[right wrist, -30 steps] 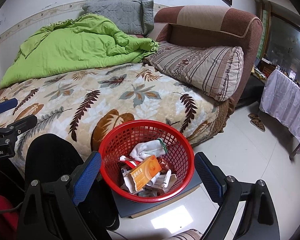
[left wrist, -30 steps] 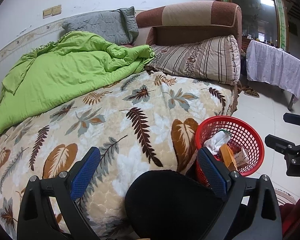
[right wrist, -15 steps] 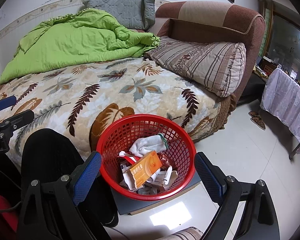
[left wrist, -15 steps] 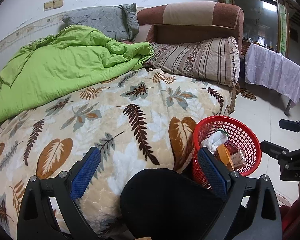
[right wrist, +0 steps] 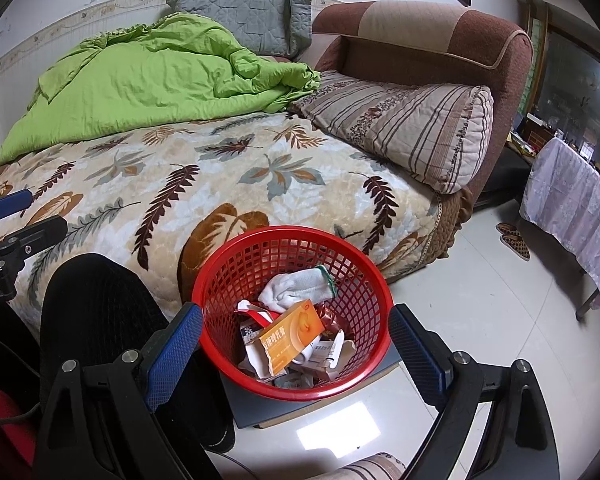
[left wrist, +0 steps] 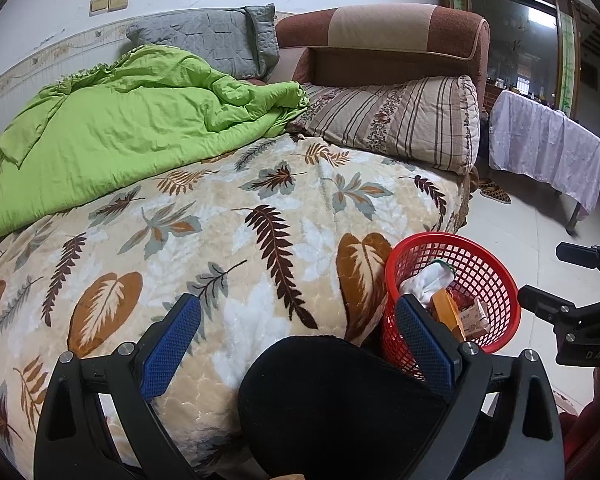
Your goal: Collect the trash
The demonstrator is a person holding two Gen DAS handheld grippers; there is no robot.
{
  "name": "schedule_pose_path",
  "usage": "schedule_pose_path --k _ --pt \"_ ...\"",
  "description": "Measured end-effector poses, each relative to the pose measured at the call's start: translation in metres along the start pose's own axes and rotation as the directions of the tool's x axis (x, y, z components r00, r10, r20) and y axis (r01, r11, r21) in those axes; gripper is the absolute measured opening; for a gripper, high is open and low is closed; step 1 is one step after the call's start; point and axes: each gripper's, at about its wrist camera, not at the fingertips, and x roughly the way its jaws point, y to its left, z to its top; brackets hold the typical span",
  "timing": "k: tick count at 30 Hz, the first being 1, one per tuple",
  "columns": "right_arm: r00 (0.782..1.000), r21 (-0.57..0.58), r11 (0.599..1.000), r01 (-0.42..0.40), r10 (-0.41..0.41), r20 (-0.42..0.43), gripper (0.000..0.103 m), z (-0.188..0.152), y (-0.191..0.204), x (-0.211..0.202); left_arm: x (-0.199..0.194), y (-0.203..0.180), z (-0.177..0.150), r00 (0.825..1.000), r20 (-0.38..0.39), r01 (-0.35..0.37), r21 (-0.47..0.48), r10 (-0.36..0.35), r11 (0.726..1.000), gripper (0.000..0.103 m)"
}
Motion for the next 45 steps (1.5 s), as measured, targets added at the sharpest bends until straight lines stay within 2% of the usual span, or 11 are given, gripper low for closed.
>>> schedule_pose_path --k 25,28,32,35,37,39,42,45 --pt "1.000 -0.008 1.000 0.007 -0.007 -0.004 0.096 0.001 0.004 0.002 0.001 -0.004 -0.001 1.000 0.001 0.016 -0.014 -0.016 1.000 0.097" --pt "1.000 -0.019 1.000 0.010 -0.010 0.003 0.096 0.001 0.004 0.003 0.002 -0.003 -0.002 1.000 0.000 0.020 -0.034 -0.020 0.999 0.097" --pt "0.998 -0.045 0.999 0.020 -0.017 0.053 0.096 0.011 0.003 0.002 0.000 0.007 -0.001 1.000 0.001 0.007 -0.094 -0.007 0.996 0.097" --pt "0.997 -0.069 0.997 -0.024 0.029 0.077 0.096 0.030 0.011 0.007 -0.003 0.030 0.001 1.000 0.008 -0.025 -0.155 0.027 0.988 0.097" --pt "0.994 -0.090 0.993 -0.079 0.086 0.073 0.096 0.048 0.024 0.015 -0.004 0.053 0.001 0.997 0.011 -0.076 -0.199 0.079 0.977 0.097" --pt "0.988 -0.110 0.986 -0.127 0.135 0.072 0.096 0.065 0.042 0.024 -0.006 0.079 -0.001 0.988 -0.003 -0.147 -0.263 0.152 0.954 0.097" --pt "0.971 -0.137 0.964 -0.228 0.235 0.041 0.097 0.096 0.079 0.048 -0.007 0.121 -0.006 0.959 -0.061 -0.282 -0.352 0.278 0.893 0.097" --pt "0.944 -0.142 0.934 -0.328 0.328 -0.024 0.100 0.122 0.123 0.080 -0.004 0.165 -0.015 0.925 -0.134 -0.378 -0.428 0.356 0.821 0.097"
